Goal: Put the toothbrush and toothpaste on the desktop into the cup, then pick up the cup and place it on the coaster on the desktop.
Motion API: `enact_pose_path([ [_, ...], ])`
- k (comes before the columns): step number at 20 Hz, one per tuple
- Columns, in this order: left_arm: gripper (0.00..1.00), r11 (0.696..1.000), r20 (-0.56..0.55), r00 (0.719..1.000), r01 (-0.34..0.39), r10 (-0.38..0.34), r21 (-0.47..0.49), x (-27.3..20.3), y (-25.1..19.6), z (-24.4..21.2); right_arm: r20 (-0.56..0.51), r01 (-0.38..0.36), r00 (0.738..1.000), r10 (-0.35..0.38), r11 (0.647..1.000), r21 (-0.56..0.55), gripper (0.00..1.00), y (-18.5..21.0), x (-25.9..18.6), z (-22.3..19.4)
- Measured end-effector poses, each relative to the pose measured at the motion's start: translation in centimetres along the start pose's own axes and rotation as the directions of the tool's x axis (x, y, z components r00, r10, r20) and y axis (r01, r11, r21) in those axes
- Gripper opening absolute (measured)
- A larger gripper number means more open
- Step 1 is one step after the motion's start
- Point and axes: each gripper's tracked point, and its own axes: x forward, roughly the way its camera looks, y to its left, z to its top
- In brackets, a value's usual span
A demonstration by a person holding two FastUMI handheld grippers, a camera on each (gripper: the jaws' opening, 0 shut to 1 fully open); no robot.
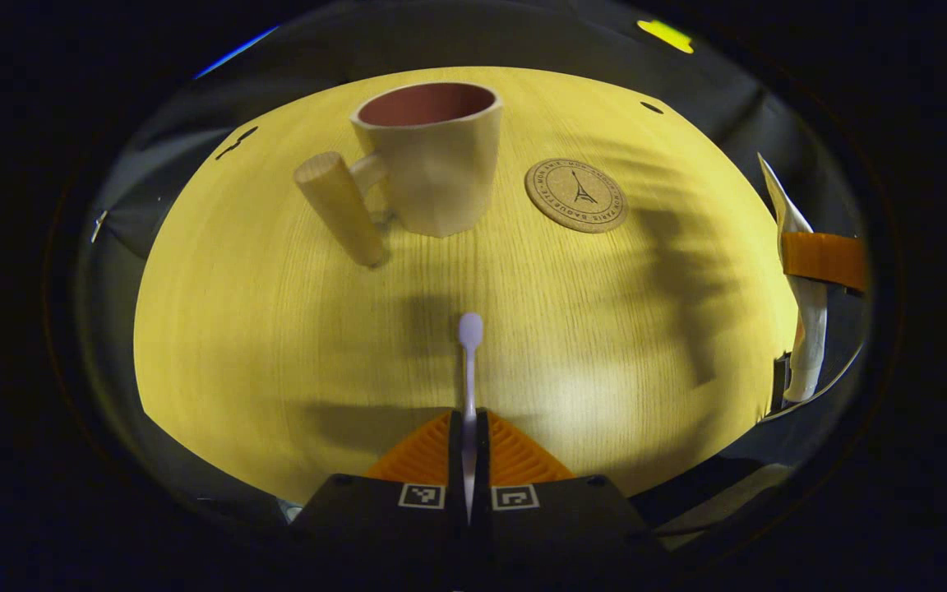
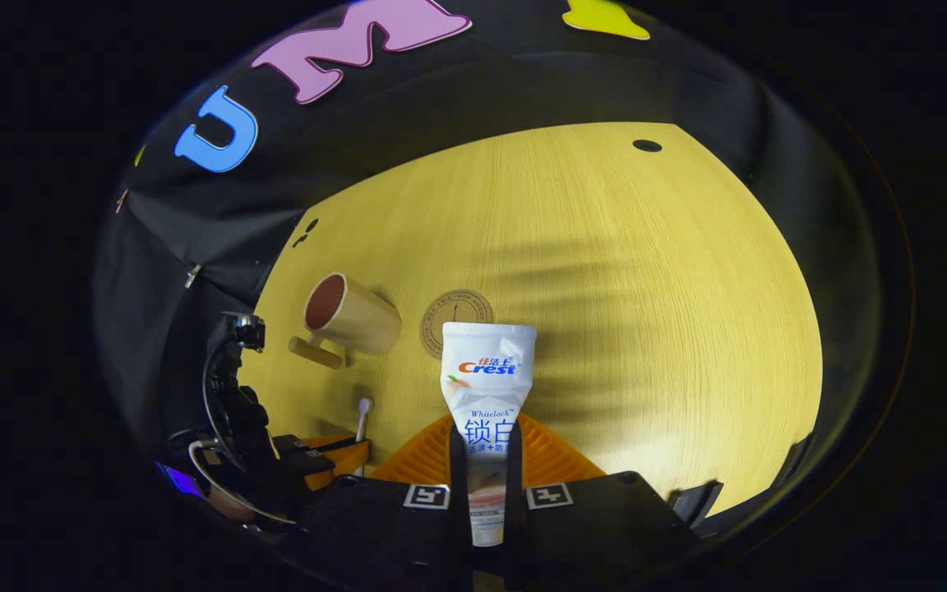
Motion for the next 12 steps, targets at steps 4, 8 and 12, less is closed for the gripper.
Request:
enact_pose_path([
  [4,0.06,0.997,0.091,0.994,0.058,-0.053,-0.052,-3.2,0.5,1.5,0.101,-0.076,0.992,0.079,0.996,-0.039,0.19,3.8,-1.3,3.1],
  [8,0.06,0.987,0.222,0.970,0.124,-0.098,-0.103,-8.1,1.8,3.4,0.225,-0.168,0.954,0.197,0.976,-0.139,0.19,9.2,-2.4,8.0],
  [12,0.06,0.973,0.276,0.958,0.135,-0.079,-0.189,-11.7,3.7,3.3,0.326,-0.277,0.880,0.345,0.931,-0.239,0.18,14.6,-3.0,12.3],
])
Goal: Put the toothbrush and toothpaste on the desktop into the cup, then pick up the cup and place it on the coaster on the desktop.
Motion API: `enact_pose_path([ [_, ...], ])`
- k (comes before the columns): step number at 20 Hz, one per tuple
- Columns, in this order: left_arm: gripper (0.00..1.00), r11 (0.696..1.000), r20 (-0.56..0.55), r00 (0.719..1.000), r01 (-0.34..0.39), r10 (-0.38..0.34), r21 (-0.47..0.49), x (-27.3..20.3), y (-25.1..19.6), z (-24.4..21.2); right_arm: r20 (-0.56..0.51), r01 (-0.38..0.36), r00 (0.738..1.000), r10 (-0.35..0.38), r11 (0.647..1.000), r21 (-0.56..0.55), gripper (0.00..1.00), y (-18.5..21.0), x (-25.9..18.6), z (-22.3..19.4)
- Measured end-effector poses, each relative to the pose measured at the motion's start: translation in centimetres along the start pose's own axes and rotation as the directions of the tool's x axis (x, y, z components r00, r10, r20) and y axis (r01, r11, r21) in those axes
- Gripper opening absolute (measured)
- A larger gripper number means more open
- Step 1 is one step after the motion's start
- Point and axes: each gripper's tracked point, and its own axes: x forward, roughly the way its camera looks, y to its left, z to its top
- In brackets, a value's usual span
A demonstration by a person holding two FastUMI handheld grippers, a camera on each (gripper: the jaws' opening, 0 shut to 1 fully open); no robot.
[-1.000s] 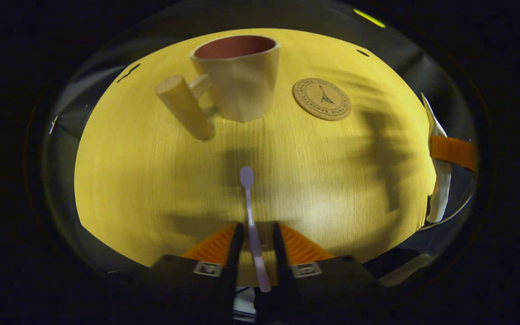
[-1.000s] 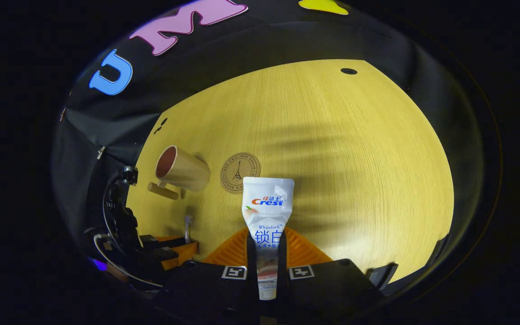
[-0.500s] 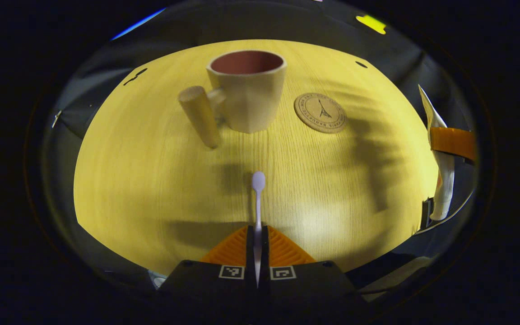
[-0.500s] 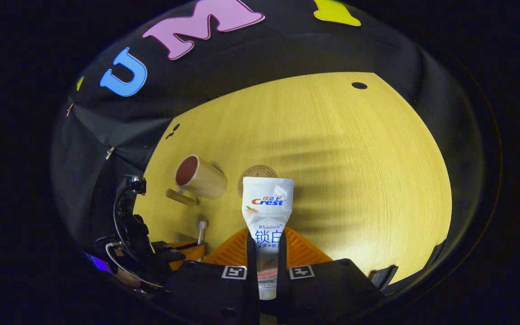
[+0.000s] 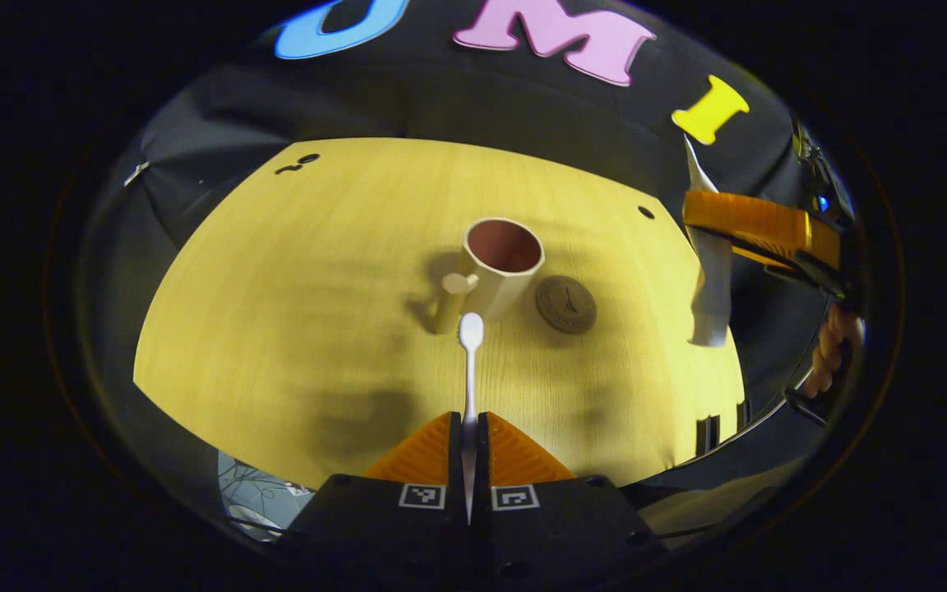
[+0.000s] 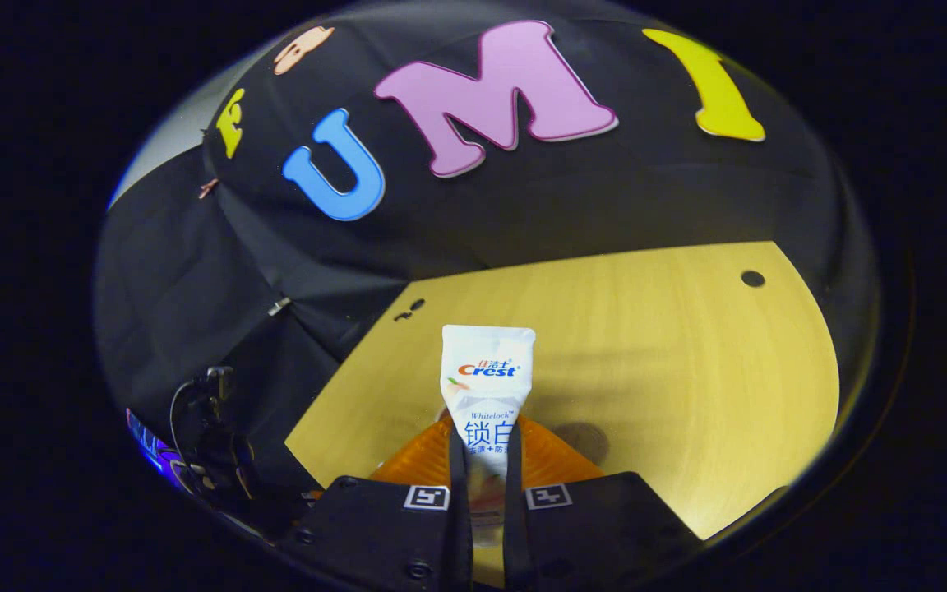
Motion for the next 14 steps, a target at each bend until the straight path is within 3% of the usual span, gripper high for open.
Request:
enact_pose_path([
  [2,0.06,1.000,0.016,1.000,-0.014,0.014,-0.022,-1.9,0.9,0.0,0.044,-0.050,0.998,0.051,0.999,-0.019,0.18,2.1,1.4,2.6],
  [6,0.06,0.997,0.027,0.998,-0.058,0.059,-0.041,-4.7,2.4,-1.1,0.081,-0.100,0.991,0.105,0.993,-0.068,0.19,3.8,6.4,3.3],
  [14,0.06,0.980,0.007,0.988,-0.151,0.154,-0.132,-7.5,4.8,-3.9,0.003,-0.098,0.995,0.099,0.984,-0.146,0.18,3.2,13.5,-0.5],
])
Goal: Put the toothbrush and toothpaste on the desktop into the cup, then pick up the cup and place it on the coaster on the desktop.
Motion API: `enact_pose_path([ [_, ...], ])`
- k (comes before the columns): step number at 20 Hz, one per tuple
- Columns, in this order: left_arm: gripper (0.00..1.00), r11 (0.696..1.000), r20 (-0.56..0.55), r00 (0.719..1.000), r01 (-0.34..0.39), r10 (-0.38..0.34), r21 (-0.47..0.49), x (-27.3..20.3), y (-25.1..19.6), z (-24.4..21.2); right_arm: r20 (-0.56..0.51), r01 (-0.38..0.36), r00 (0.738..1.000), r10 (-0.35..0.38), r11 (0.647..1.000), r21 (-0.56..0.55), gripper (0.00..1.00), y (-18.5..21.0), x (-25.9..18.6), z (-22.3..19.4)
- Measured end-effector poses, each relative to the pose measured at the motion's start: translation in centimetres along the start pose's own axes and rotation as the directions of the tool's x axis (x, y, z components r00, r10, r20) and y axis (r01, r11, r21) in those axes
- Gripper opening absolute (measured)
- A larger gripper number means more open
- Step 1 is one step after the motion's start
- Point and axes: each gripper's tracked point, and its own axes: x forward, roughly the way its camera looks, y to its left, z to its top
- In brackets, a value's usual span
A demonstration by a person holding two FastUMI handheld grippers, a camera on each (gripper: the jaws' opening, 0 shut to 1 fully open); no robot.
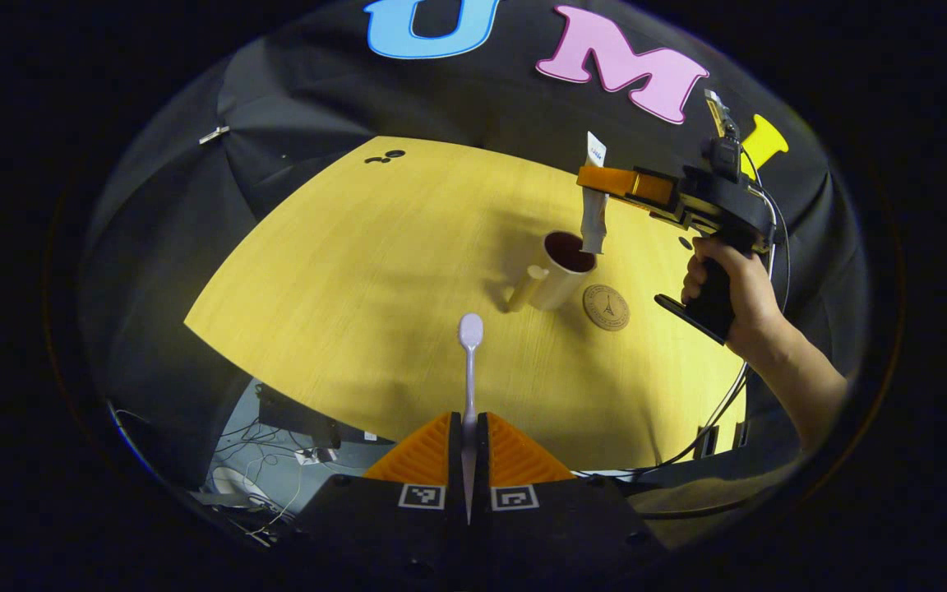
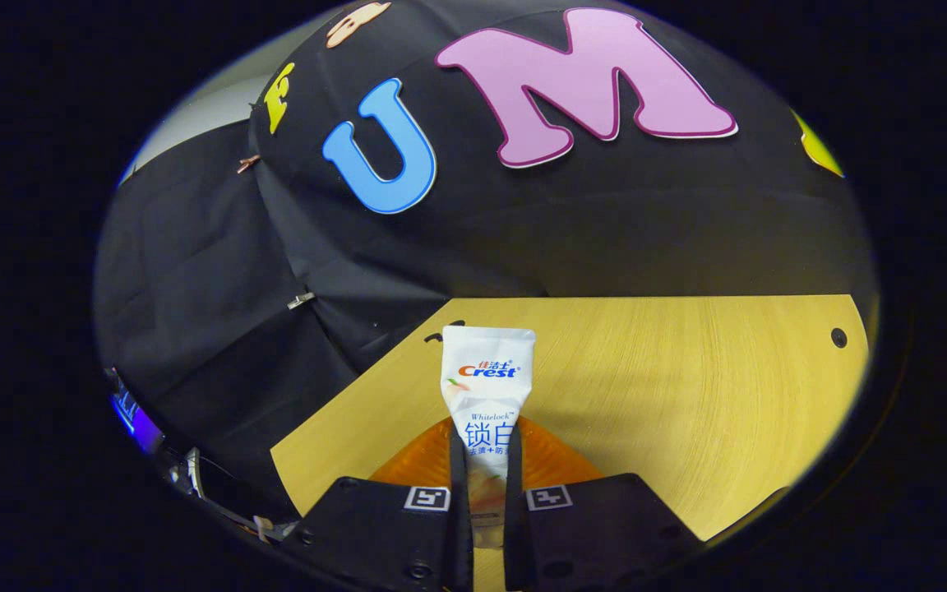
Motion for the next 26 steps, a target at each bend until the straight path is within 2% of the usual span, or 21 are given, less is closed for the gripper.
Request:
enact_pose_path([
  [7,0.06,0.999,-0.006,1.000,-0.025,0.025,-0.034,-0.1,0.8,-0.8,-0.067,0.011,0.998,-0.012,1.000,-0.025,0.22,-0.3,1.7,-2.8],
  [14,0.06,1.000,0.001,1.000,-0.022,0.022,-0.020,0.2,0.9,-0.3,-0.076,0.043,0.996,-0.046,0.998,-0.043,0.32,-1.1,0.8,-3.5],
  [15,0.06,1.000,0.002,1.000,-0.020,0.020,-0.018,0.2,0.9,-0.1,-0.081,0.040,0.996,-0.044,0.998,-0.051,0.20,-1.0,0.6,-3.7],
  [16,0.06,1.000,0.004,1.000,-0.017,0.017,-0.015,0.2,0.9,0.0,-0.088,0.035,0.995,-0.040,0.998,-0.055,0.34,-0.7,0.4,-3.9],
  [17,0.06,1.000,0.008,1.000,-0.014,0.014,-0.012,0.1,0.8,0.2,-0.091,0.030,0.995,-0.035,0.998,-0.055,0.21,-0.4,0.0,-3.8],
  [18,0.06,1.000,0.011,1.000,-0.011,0.011,-0.008,0.1,0.7,0.3,-0.091,0.021,0.995,-0.026,0.998,-0.050,0.44,0.0,-0.1,-4.0],
  [19,0.06,1.000,0.014,1.000,-0.007,0.007,-0.005,0.2,0.5,0.5,-0.084,0.015,0.996,-0.019,0.999,-0.045,0.31,0.2,-0.4,-3.7],
  [20,0.06,1.000,0.018,1.000,-0.002,0.002,-0.003,0.2,0.4,0.7,-0.073,0.013,0.997,-0.015,0.999,-0.041,0.48,0.6,-1.0,-3.3],
  [21,0.06,1.000,0.023,1.000,0.005,-0.005,0.000,0.3,0.1,1.0,-0.061,0.008,0.998,-0.010,0.999,-0.032,0.49,0.8,-1.6,-2.7],
  [22,0.06,1.000,0.027,1.000,0.015,-0.015,0.005,0.4,-0.1,1.4,-0.047,0.006,0.999,-0.006,1.000,-0.018,0.36,1.0,-2.1,-2.2],
  [23,0.06,1.000,0.032,0.999,0.026,-0.026,0.012,0.5,-0.6,1.7,-0.030,0.004,1.000,-0.004,1.000,-0.003,0.54,1.2,-2.9,-1.4],
  [26,0.06,0.996,0.060,0.995,0.074,-0.076,0.044,1.2,-2.4,3.4,0.031,0.026,0.999,-0.027,0.999,0.022,0.54,0.6,-6.8,0.7],
])
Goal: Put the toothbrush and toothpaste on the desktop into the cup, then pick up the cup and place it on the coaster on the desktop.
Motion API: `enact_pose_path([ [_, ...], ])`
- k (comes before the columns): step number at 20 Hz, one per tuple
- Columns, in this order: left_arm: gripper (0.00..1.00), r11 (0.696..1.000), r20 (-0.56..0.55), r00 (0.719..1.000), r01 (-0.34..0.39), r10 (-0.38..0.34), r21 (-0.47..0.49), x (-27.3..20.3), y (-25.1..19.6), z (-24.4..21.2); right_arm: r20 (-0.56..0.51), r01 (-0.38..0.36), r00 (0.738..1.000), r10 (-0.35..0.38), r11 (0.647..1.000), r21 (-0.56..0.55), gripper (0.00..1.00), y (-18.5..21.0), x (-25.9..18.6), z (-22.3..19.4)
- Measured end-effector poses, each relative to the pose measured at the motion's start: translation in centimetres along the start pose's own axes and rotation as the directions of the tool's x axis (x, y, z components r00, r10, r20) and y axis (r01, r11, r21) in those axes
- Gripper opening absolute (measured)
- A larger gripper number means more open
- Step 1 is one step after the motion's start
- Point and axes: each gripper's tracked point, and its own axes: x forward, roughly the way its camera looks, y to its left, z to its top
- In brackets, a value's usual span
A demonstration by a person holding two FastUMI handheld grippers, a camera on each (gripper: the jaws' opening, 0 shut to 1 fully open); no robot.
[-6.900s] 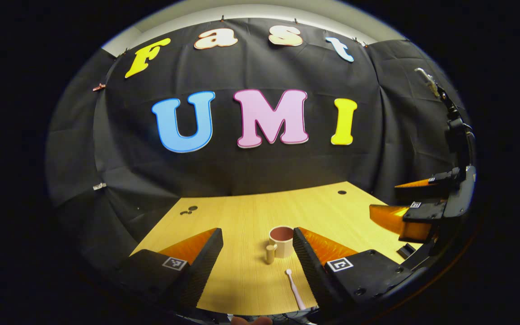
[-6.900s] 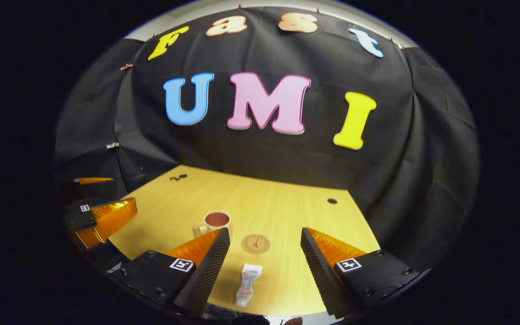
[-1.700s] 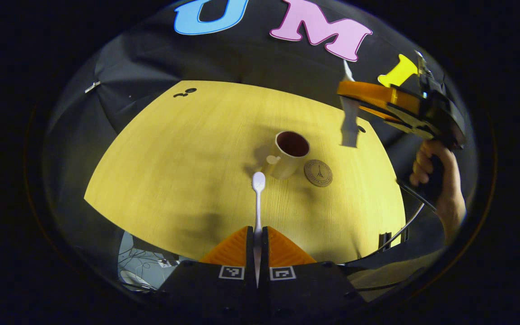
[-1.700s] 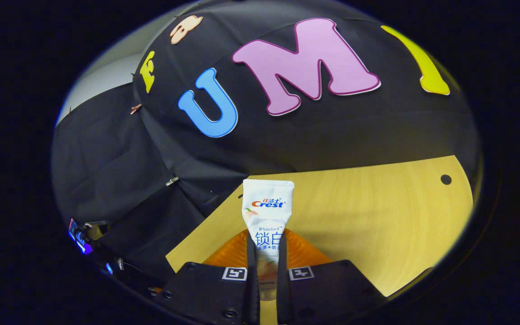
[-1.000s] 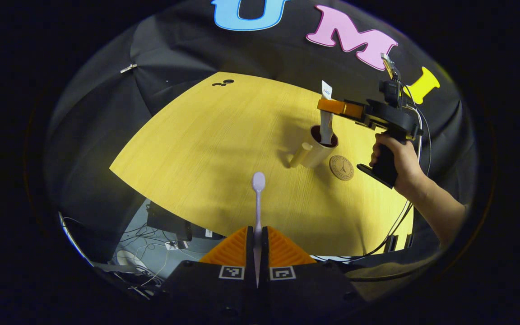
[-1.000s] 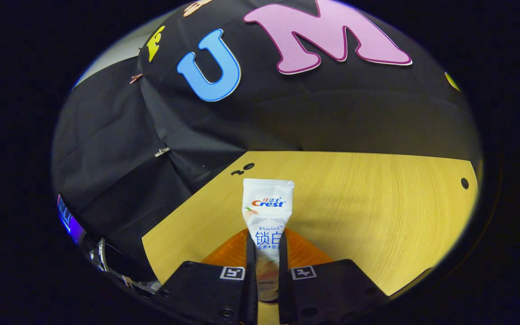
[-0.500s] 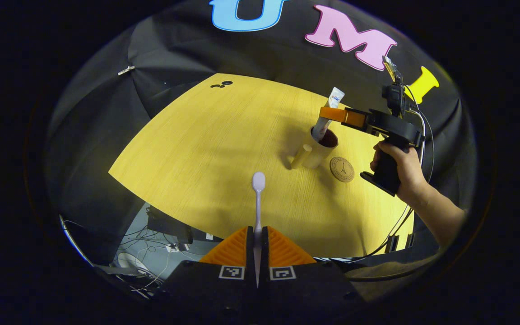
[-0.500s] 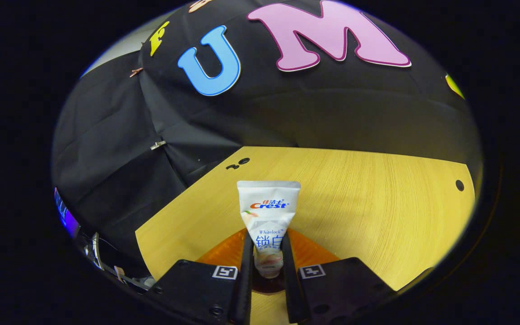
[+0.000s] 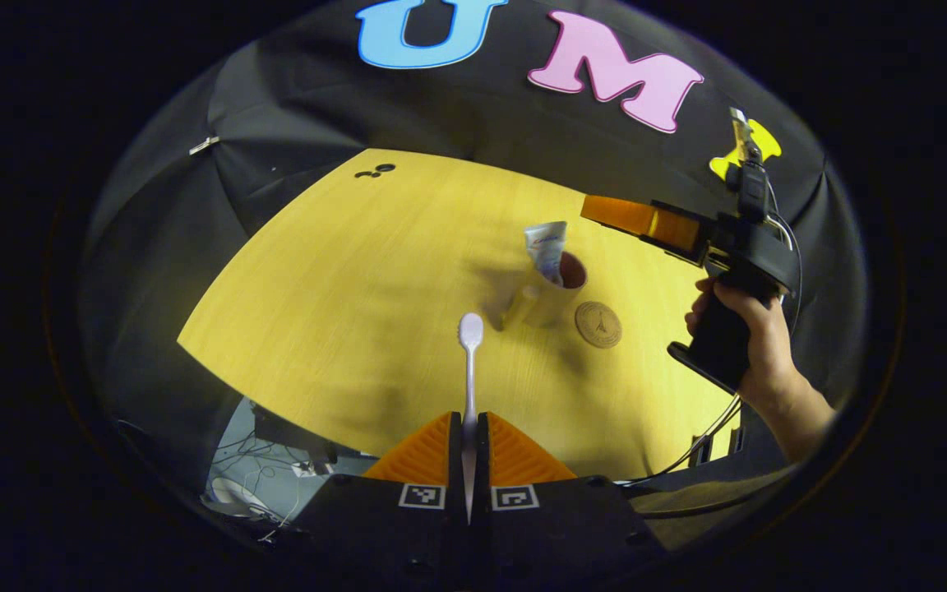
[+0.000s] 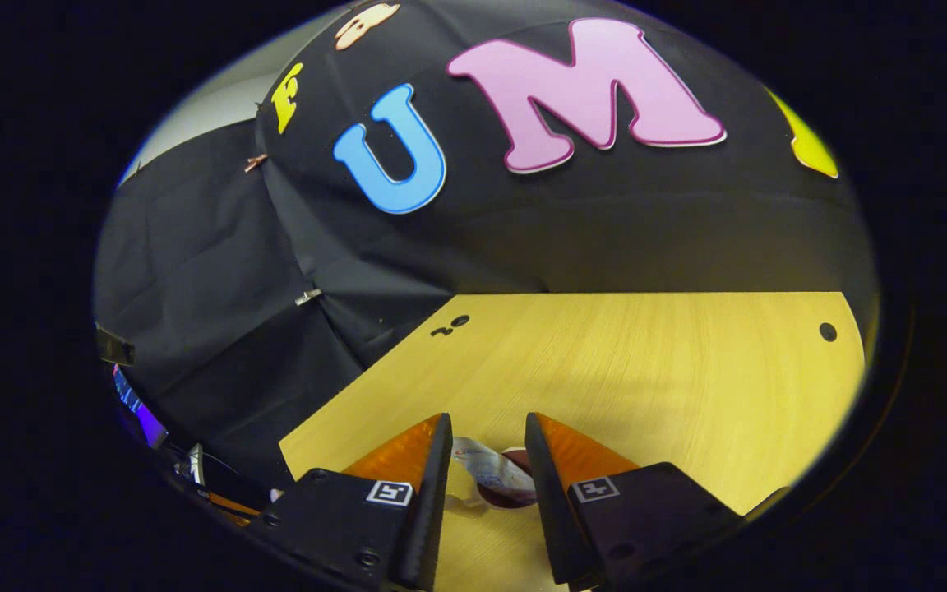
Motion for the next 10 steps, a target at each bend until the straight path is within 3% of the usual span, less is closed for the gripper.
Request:
enact_pose_path([
  [5,0.06,0.986,0.055,0.988,0.136,-0.141,0.099,2.0,-4.9,4.3,0.002,0.085,0.996,-0.086,0.995,0.043,0.54,-3.7,-7.0,-1.0],
  [10,0.06,0.944,0.109,0.948,0.276,-0.298,0.181,2.4,-9.5,9.4,-0.046,0.213,0.977,-0.209,0.970,0.114,0.55,-7.7,-13.6,-5.4],
])
